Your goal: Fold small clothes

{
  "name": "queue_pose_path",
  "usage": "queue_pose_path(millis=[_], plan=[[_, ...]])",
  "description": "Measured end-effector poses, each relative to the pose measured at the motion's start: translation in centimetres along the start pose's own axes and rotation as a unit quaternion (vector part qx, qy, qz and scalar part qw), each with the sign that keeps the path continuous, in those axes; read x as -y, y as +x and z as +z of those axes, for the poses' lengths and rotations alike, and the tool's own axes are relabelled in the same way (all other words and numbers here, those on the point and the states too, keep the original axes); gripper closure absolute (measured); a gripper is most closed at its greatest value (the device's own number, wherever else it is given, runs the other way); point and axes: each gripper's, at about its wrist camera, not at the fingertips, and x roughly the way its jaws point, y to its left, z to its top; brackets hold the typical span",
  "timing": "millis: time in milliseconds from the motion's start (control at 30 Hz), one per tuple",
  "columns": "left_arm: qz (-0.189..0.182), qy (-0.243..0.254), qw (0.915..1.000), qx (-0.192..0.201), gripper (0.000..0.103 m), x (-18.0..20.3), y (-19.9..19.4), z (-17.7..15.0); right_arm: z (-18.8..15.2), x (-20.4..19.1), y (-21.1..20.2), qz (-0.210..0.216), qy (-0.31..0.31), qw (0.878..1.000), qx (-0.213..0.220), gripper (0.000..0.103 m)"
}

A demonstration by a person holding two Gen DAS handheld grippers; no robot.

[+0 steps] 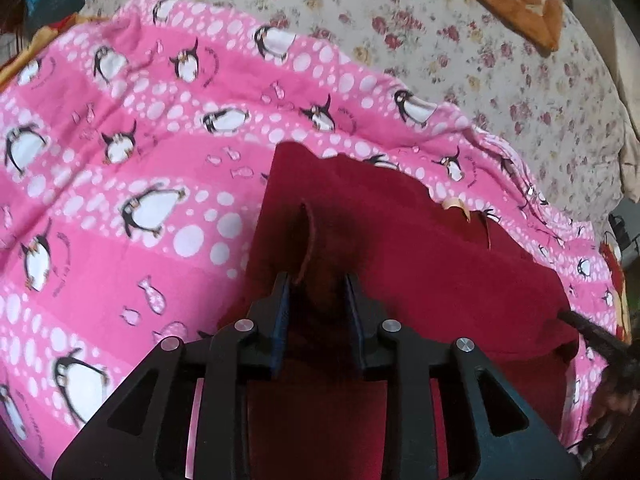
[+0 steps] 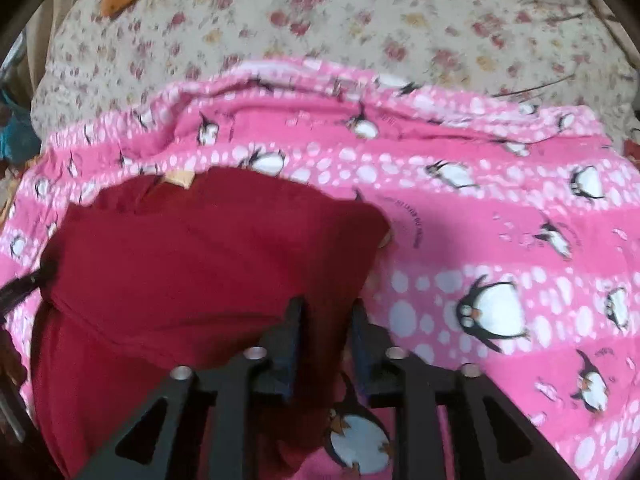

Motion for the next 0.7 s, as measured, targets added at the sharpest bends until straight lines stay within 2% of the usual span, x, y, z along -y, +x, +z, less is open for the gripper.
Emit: queue_pose_path(millis=[67, 133, 167, 267, 300, 567, 700], plan=[[0.012, 0.010, 0.9998, 0.011, 0.079, 0.1, -0.5, 0.2, 0.0, 0.0, -2.0, -0.003, 0.003, 1.000, 0.022, 0.065], [0.021, 0.015, 0.9996, 0.010, 0.079, 0.1, -0.2, 0.3, -0.7, -1.1, -3.3, 0.013, -0.022, 0.999, 0.034, 0.058], [0.027, 0.017, 0.9995, 0.001, 0.079, 0.1, 0.3, 0.3, -1.2, -1.8, -3.3, 0.014, -0.044, 0.999, 0.024, 0.058], [0.030, 0.018, 0.9994, -0.003, 0.076, -0.2, 0.7, -0.2, -3.4, -3.4, -1.0, -0.015, -0.096, 0.994, -0.044, 0.058], [0.030, 0.020, 0.9994, -0.002, 0.076, -0.2, 0.7, -0.3, -4.2, -3.2, -1.1, -0.017, -0.101, 0.994, -0.038, 0.058], [0.041, 0.024, 0.9989, 0.006, 0.076, 0.3, -1.4, -0.8, -5.1, -1.5, -6.6, 0.024, -0.051, 0.998, 0.004, 0.056], [0.049, 0.039, 0.9980, 0.012, 0.076, 0.9, -2.4, -1.7, -5.3, -1.5, -7.1, 0.030, -0.039, 0.999, 0.007, 0.056]])
